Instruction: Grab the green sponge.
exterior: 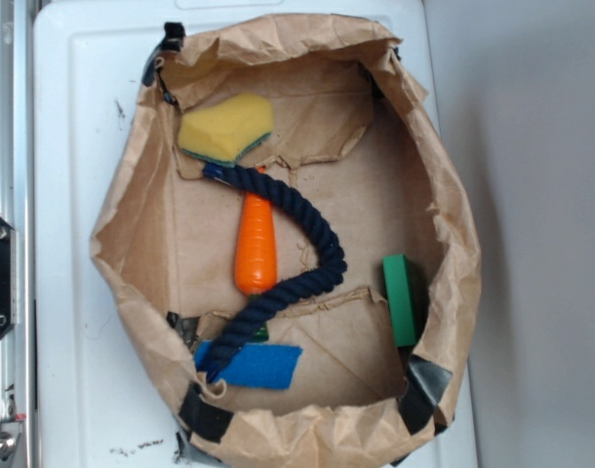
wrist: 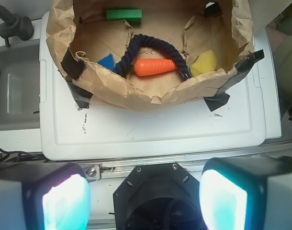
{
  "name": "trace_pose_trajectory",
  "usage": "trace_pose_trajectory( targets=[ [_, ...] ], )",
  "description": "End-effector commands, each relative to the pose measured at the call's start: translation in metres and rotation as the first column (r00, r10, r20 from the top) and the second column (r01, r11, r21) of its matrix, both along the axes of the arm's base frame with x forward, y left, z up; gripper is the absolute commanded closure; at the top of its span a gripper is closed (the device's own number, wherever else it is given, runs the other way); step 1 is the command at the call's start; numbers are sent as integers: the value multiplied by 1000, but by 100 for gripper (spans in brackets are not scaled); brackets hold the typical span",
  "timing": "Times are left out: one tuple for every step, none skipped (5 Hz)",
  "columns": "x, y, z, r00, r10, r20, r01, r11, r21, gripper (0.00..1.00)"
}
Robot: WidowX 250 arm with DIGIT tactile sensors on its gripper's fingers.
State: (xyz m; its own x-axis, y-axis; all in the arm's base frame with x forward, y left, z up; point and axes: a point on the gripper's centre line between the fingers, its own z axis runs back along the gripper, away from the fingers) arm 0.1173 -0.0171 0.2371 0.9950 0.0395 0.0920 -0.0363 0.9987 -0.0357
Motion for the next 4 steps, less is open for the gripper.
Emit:
trace_pose_trajectory(
  targets=[
    [0,0,0,1000,0,0,0,1000,0,0],
    [31,-7,-3,999,36,11,-36,999,6,0],
    [67,-11,-10,1000,25,16,-25,1000,8,0],
    [97,-11,-21,1000,-4,18,3,1000,25,0]
  ],
)
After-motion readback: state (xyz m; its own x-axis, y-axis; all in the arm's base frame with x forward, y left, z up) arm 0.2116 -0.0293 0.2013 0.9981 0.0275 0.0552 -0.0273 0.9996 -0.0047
